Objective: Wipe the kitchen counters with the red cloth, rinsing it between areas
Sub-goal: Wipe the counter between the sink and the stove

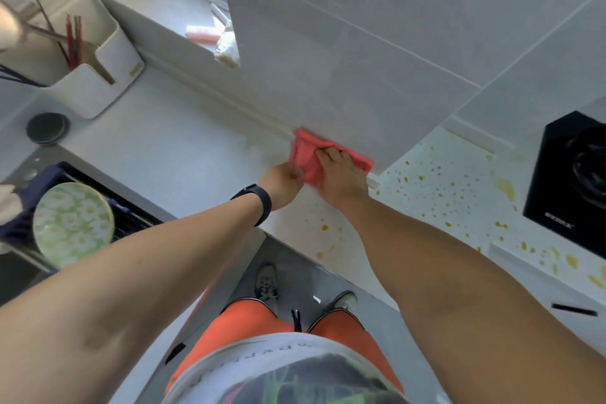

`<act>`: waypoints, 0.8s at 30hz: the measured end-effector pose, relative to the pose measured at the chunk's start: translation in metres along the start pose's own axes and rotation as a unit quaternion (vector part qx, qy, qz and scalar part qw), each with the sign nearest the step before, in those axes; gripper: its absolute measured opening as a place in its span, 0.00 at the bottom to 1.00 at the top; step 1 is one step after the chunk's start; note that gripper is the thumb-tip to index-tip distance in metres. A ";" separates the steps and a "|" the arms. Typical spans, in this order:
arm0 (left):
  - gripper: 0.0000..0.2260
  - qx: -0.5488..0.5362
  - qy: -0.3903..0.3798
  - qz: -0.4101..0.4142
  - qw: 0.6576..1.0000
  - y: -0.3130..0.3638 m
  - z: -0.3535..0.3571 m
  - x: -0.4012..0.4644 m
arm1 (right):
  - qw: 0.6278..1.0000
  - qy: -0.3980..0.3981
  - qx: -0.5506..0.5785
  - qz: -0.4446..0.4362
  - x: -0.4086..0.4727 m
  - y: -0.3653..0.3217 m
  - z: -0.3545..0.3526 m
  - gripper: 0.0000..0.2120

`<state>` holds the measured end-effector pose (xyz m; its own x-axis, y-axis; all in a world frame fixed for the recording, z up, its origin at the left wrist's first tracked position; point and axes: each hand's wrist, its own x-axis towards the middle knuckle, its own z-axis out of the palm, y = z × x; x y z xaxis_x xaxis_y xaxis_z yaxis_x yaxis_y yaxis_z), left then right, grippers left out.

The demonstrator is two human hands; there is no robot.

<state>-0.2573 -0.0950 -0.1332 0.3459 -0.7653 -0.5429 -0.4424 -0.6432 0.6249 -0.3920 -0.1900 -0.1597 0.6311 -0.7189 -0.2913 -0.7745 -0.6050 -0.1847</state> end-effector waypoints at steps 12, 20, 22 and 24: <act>0.12 0.101 -0.065 0.007 0.993 0.045 0.044 -0.013 | 0.999 0.015 -0.029 -0.016 -0.047 0.074 0.009 0.27; 0.14 0.084 -0.006 -0.032 0.996 0.035 0.038 -0.044 | 0.983 0.093 -0.138 -0.081 -0.044 0.092 0.008 0.14; 0.14 0.064 0.017 -0.056 0.996 0.022 0.038 -0.055 | 0.973 0.104 -0.186 -0.089 -0.037 0.085 -0.001 0.15; 0.12 0.046 0.038 -0.077 0.995 0.006 0.042 -0.067 | 0.972 0.057 -0.207 -0.096 -0.034 0.081 -0.011 0.15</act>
<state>-0.3177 -0.0462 -0.1165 0.4756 -0.6594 -0.5822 -0.4519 -0.7510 0.4815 -0.4757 -0.2186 -0.1541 0.7808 -0.5986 -0.1792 -0.5732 -0.8003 0.1760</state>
